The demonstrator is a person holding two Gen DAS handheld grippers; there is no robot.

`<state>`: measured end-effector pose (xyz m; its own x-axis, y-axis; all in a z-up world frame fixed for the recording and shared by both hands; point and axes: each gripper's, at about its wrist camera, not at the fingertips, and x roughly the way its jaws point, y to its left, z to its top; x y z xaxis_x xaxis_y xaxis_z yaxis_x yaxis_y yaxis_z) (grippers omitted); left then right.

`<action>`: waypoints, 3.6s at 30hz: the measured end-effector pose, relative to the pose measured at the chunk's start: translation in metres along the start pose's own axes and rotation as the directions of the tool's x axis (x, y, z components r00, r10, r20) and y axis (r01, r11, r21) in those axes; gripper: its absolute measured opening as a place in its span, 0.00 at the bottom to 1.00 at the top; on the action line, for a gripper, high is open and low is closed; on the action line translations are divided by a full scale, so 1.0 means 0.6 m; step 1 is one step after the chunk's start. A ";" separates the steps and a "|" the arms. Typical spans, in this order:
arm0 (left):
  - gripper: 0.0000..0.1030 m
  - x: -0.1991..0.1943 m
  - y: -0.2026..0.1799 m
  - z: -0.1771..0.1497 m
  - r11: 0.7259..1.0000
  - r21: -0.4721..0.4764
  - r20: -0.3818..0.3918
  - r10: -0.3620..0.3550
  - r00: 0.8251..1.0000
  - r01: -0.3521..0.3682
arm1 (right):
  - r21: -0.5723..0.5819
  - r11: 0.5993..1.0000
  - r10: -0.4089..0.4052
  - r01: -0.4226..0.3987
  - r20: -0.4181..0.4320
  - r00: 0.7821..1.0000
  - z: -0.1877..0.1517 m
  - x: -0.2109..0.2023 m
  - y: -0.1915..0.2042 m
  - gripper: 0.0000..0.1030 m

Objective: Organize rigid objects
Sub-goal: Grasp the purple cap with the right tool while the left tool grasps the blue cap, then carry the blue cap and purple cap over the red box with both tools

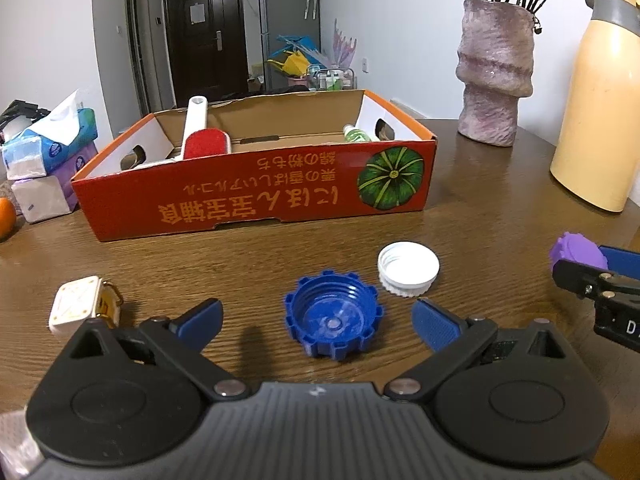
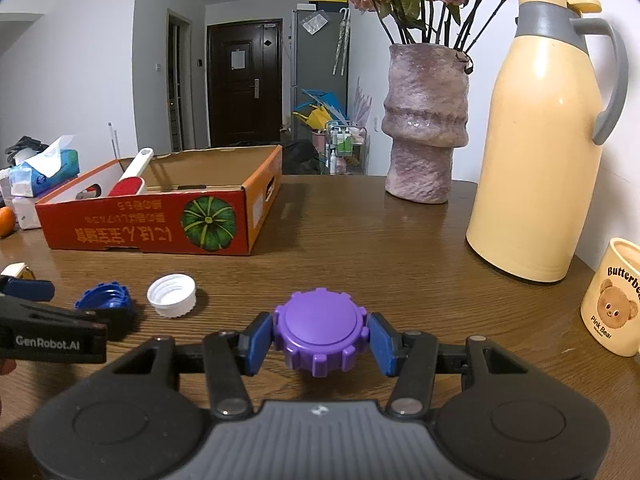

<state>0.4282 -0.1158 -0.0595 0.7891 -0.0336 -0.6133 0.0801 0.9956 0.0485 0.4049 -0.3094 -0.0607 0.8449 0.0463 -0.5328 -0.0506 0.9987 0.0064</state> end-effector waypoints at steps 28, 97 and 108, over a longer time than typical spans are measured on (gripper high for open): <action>0.52 -0.023 -0.004 0.002 0.999 0.028 0.053 -0.028 0.998 0.027 | -0.022 1.000 0.016 -0.015 0.041 0.999 -0.005 -0.002 0.013 0.50; 0.52 -0.066 0.171 0.062 0.989 -0.138 0.206 0.085 0.975 -0.057 | 0.048 0.993 0.099 -0.108 0.167 0.981 0.055 0.028 0.210 0.50; 0.52 -0.044 0.178 0.084 0.986 -0.156 0.215 0.097 0.972 -0.064 | 0.050 0.992 0.104 -0.116 0.197 0.975 0.080 0.052 0.215 0.50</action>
<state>0.4467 -0.0130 0.0014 0.9054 0.0448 -0.4221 -0.0660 0.9972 -0.0358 0.4503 -0.1780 -0.0360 0.9233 0.1531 -0.3521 -0.1216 0.9865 0.1100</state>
